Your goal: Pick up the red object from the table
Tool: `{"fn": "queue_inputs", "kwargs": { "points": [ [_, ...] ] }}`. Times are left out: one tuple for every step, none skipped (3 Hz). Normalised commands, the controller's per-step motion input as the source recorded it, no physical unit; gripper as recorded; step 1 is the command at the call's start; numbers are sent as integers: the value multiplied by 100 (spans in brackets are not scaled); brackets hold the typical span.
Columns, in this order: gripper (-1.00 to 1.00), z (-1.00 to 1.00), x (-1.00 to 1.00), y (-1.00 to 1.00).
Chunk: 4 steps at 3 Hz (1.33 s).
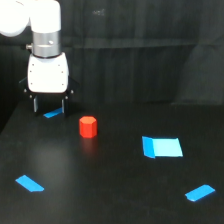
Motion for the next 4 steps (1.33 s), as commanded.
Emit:
{"fn": "queue_inputs", "kwargs": {
  "points": [
    [100,-18,58,-31],
    [100,-17,86,-49],
    [100,-26,87,-48],
    [98,-39,87,-21]
  ]
}}
